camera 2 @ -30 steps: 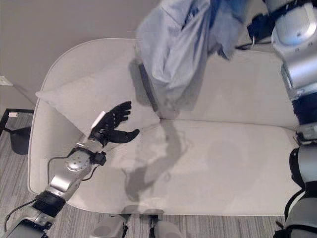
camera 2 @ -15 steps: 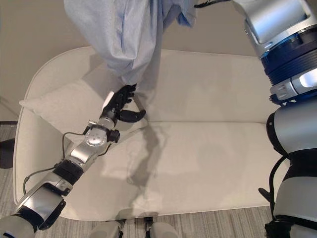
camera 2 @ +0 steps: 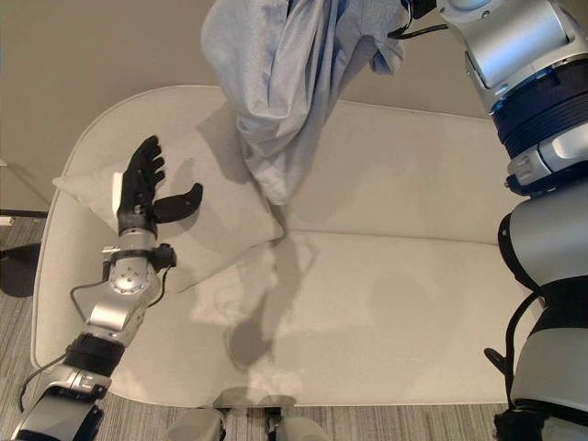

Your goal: Hang the clothes on the sofa on the clothes rack.

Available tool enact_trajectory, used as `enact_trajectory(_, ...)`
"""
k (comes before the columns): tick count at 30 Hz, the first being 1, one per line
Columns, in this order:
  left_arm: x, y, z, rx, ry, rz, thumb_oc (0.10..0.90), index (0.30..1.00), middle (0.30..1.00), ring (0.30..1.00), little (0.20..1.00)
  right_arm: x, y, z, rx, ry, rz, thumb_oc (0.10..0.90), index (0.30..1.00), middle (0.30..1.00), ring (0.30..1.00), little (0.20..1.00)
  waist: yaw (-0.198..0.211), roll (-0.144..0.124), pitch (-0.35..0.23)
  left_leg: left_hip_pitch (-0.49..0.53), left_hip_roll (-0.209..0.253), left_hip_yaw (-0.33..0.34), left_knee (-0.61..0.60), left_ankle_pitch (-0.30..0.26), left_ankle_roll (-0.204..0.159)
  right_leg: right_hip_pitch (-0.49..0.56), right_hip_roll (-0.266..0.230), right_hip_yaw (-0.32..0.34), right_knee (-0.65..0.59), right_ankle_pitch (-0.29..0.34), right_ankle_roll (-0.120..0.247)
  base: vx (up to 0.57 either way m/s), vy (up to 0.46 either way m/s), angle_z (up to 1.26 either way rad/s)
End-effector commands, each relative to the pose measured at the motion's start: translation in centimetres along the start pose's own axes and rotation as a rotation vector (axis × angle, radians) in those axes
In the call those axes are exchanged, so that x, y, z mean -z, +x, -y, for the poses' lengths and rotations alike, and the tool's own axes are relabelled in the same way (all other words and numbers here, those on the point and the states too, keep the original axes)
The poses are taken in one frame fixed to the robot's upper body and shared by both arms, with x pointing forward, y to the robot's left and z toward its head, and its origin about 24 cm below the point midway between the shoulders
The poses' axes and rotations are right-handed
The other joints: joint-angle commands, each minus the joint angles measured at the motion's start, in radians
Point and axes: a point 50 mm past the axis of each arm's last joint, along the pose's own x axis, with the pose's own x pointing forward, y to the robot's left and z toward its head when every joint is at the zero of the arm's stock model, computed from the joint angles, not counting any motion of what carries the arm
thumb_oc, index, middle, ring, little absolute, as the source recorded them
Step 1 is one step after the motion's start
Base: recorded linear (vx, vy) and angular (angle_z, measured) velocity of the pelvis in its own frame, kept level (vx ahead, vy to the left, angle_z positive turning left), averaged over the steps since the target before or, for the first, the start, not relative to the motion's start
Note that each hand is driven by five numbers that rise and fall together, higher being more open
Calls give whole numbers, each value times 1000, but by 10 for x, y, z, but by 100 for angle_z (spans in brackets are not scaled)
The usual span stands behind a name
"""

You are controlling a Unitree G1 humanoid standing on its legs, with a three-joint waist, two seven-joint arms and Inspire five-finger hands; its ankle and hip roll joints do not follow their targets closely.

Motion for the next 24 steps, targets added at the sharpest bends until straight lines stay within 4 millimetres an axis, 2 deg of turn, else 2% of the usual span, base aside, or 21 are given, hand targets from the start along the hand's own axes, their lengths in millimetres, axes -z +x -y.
enact_trajectory(1,-2,-26,-9,104,52,83,800,900,900,900,900,-52,19,56,232,12,140,400,300,300,300,300,22,-89,-316,31,112,34,0,-141,-25,20,-131,-17,5,13,96,-12,-4,6)
enact_trajectory(5,10,-20,3,148,107,33,800,900,900,900,900,-64,22,46,217,42,172,400,300,300,300,300,10,-92,-322,27,113,39,0,-138,-29,14,-128,-14,5,15,95,-22,-9,6)
enact_trajectory(8,10,-12,17,167,119,35,800,900,900,900,900,-69,24,39,210,50,180,400,300,300,300,300,1,-93,-324,26,114,42,0,-138,-31,12,-126,-11,5,16,94,0,0,0)
enact_trajectory(9,6,-5,29,179,118,41,800,900,900,900,900,-73,26,30,194,57,180,400,300,300,300,300,-12,-97,-329,26,115,46,0,-137,-33,10,-124,-7,5,17,94,0,0,0)
enact_trajectory(10,6,-3,31,178,117,44,800,900,900,900,900,-73,27,30,196,55,182,400,300,300,300,300,-11,-96,-327,25,115,46,0,-137,-33,9,-124,-6,5,17,94,0,0,0)
enact_trajectory(11,-1,4,44,189,121,66,800,900,900,900,900,-75,29,22,185,67,176,400,300,300,300,300,-21,-97,-330,26,118,50,0,-137,-34,8,-123,-3,5,19,93,0,0,0)
enact_trajectory(12,-1,5,45,189,120,68,800,900,900,900,900,-76,29,23,186,66,177,400,300,300,300,300,-20,-97,-328,26,118,50,0,-138,-34,8,-122,-3,5,19,93,-52,-7,-5)
enact_trajectory(15,-14,17,66,200,120,108,800,900,900,900,900,-80,31,8,156,87,176,400,300,300,300,300,-39,-101,-334,22,116,53,0,-128,-37,1,-123,4,5,27,93,-21,-10,-9)
enact_trajectory(18,-30,29,86,213,166,165,800,900,900,900,900,-90,32,-12,107,121,197,400,300,300,300,300,-58,-97,-343,31,124,59,0,-139,-39,5,-116,12,5,16,90,10,-21,-8)
enact_trajectory(19,-30,29,87,213,165,167,800,900,900,900,900,-90,32,-11,108,120,198,400,300,300,300,300,-58,-97,-343,30,123,58,0,-138,-39,4,-117,12,5,17,90,-38,-11,-8)
enact_trajectory(24,-38,42,103,189,232,179,800,900,900,900,900,-107,30,-33,36,162,257,400,300,300,300,300,-85,-94,-353,36,127,65,0,-139,-43,4,-111,21,5,16,88,10,-18,-5)
